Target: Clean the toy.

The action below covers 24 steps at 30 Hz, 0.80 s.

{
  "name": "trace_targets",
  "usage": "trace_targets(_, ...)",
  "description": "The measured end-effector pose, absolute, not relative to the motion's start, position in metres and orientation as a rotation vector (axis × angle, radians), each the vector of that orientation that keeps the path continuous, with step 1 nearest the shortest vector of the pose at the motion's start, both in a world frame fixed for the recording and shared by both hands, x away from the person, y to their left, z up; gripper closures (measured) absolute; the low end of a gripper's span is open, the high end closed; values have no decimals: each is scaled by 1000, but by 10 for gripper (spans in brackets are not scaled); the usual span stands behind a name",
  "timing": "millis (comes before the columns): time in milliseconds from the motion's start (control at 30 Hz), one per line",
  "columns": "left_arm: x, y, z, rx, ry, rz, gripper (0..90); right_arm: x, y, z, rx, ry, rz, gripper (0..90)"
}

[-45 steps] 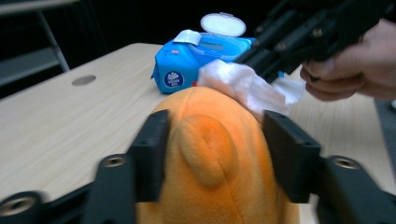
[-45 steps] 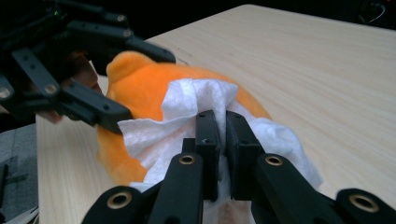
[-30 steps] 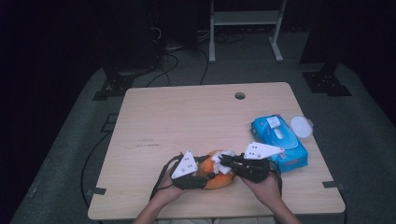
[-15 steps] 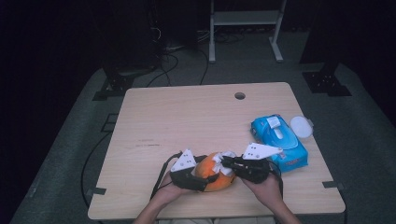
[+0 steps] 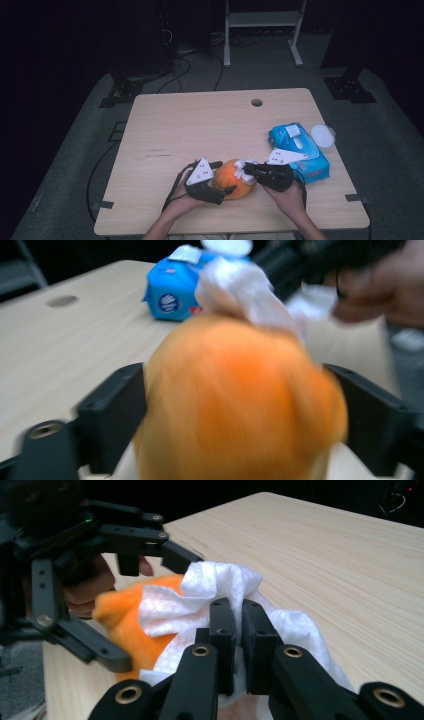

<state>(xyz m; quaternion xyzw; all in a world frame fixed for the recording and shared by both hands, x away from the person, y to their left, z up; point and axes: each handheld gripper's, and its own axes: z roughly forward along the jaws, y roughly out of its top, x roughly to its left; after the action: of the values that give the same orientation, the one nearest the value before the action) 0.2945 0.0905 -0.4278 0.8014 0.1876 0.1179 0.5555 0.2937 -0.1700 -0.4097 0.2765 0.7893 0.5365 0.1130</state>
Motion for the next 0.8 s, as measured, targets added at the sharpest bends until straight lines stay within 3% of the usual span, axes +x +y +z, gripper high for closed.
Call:
trace_targets(67, 295, 94, -426, 1895, 426, 266, 171, 287, -160, -407, 752, 2339, 1581, 840)
trace_targets(133, 293, 97, -428, 1907, 416, 267, 295, 283, -153, -406, 708, 2344, 1560, 840)
trace_targets(200, 292, 100, -430, 1913, 424, 271, 350, 288, -158, -407, 740, 2347, 1583, 840)
trace_targets(467, 296, 111, -432, 1913, 444, 265, 377, 306, -186, -427, 916, 2331, 1520, 839)
trace_targets(500, 297, 111, -432, 1912, 456, 260, 354, 305, -183, -425, 906, 2328, 1521, 839)
trace_targets(567, 300, 109, -430, 1898, 522, 248, 208, 300, -176, -419, 861, 2328, 1532, 839)
trace_targets(633, 301, 106, -431, 1887, 532, 224, 183, 296, -171, -415, 810, 2334, 1564, 839)
trace_targets(800, 297, 106, -432, 1916, 485, 234, 393, 302, -179, -421, 852, 2334, 1569, 839)
